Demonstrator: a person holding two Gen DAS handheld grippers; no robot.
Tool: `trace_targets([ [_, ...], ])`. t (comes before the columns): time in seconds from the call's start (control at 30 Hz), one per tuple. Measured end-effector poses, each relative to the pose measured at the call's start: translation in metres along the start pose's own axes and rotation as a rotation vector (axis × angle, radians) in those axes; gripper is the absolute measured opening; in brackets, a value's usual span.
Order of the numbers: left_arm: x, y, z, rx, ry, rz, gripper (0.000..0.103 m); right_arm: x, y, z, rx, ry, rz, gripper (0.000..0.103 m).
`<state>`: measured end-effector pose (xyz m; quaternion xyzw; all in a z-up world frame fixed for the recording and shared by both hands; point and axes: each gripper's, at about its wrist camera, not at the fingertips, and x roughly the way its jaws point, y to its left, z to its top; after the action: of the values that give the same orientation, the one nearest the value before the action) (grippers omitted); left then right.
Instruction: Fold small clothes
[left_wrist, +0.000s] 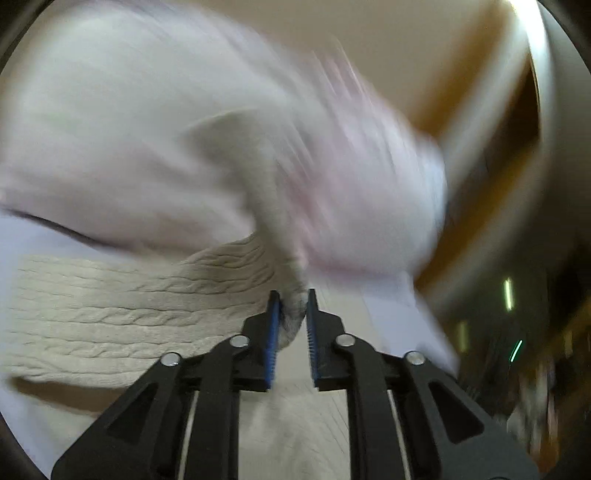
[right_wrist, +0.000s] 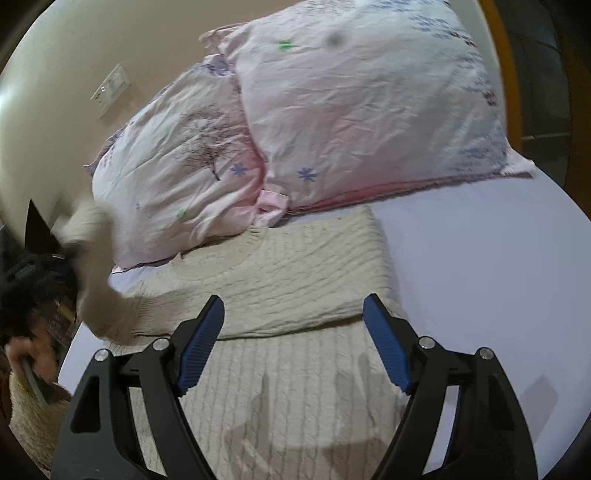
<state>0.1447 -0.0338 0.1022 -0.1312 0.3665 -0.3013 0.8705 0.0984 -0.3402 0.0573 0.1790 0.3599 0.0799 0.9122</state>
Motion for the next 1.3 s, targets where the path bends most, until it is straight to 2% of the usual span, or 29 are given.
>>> trace_targets([
  [0.03,0.028,-0.016,-0.009,0.050,0.090,-0.004,0.014,-0.002,-0.004,-0.002,0.009,0.005,-0.011,0.078],
  [0.07,0.046,-0.029,-0.019,0.082,0.149,-0.006,0.014,-0.005,-0.007,-0.003,0.015,0.007,-0.016,0.078],
  [0.1,0.052,-0.040,-0.033,0.094,0.178,-0.042,0.014,-0.011,-0.011,-0.005,0.018,0.004,-0.021,0.078],
  [0.17,0.039,-0.040,-0.040,0.098,0.164,-0.077,0.014,-0.025,-0.018,-0.011,0.015,-0.009,-0.035,0.078],
  [0.2,0.020,-0.039,-0.046,0.102,0.136,-0.073,0.014,-0.034,-0.023,-0.015,0.019,-0.011,-0.035,0.079],
  [0.27,-0.016,-0.025,-0.052,0.090,0.087,-0.068,0.030,-0.046,-0.029,-0.022,0.035,-0.003,-0.001,0.081],
  [0.3,-0.044,-0.015,-0.059,0.077,0.047,-0.066,0.051,-0.054,-0.033,-0.029,0.050,0.009,0.046,0.081],
  [0.33,-0.069,-0.003,-0.064,0.069,0.011,-0.057,0.066,-0.062,-0.035,-0.036,0.062,0.021,0.094,0.081],
  [0.37,-0.097,0.011,-0.072,0.061,-0.028,-0.047,0.069,-0.070,-0.037,-0.044,0.073,0.034,0.146,0.081],
  [0.4,-0.114,0.019,-0.080,0.053,-0.043,-0.045,0.070,-0.082,-0.040,-0.058,0.091,0.060,0.227,0.081],
  [0.47,-0.152,0.044,-0.093,0.007,-0.053,-0.044,0.073,-0.101,-0.042,-0.080,0.112,0.107,0.334,0.081],
  [0.5,-0.176,0.057,-0.110,-0.037,-0.064,-0.050,0.074,-0.110,-0.042,-0.089,0.111,0.126,0.365,0.081],
  [0.6,-0.225,0.092,-0.163,-0.167,-0.090,-0.045,0.074,-0.134,-0.045,-0.123,0.074,0.196,0.401,0.081],
  [0.7,-0.243,0.120,-0.205,-0.279,-0.082,-0.052,0.074,-0.134,-0.057,-0.150,0.140,0.287,0.421,0.074],
  [0.8,-0.236,0.133,-0.240,-0.336,-0.043,-0.085,0.074,-0.117,-0.078,-0.169,0.271,0.348,0.408,0.062],
  [0.83,-0.226,0.134,-0.247,-0.348,-0.023,-0.099,0.074,-0.111,-0.084,-0.174,0.315,0.361,0.426,0.053],
  [0.97,-0.181,0.134,-0.262,-0.397,0.064,-0.147,0.073,-0.085,-0.092,-0.192,0.425,0.371,0.545,0.036],
  [1.03,-0.166,0.132,-0.265,-0.411,0.081,-0.175,0.071,-0.077,-0.087,-0.197,0.428,0.382,0.576,0.018],
  [1.07,-0.161,0.131,-0.265,-0.420,0.089,-0.184,0.069,-0.076,-0.087,-0.197,0.428,0.384,0.590,0.014],
  [1.1,-0.156,0.130,-0.264,-0.430,0.095,-0.192,0.060,-0.075,-0.084,-0.198,0.424,0.375,0.614,0.010],
  [1.13,-0.155,0.130,-0.265,-0.438,0.099,-0.198,0.045,-0.076,-0.080,-0.198,0.410,0.363,0.625,0.010],
  [1.23,-0.156,0.124,-0.263,-0.449,0.102,-0.241,0.015,-0.088,-0.076,-0.189,0.371,0.320,0.648,0.008],
  [1.3,-0.162,0.117,-0.258,-0.433,0.093,-0.260,0.009,-0.097,-0.070,-0.170,0.345,0.257,0.676,0.008],
])
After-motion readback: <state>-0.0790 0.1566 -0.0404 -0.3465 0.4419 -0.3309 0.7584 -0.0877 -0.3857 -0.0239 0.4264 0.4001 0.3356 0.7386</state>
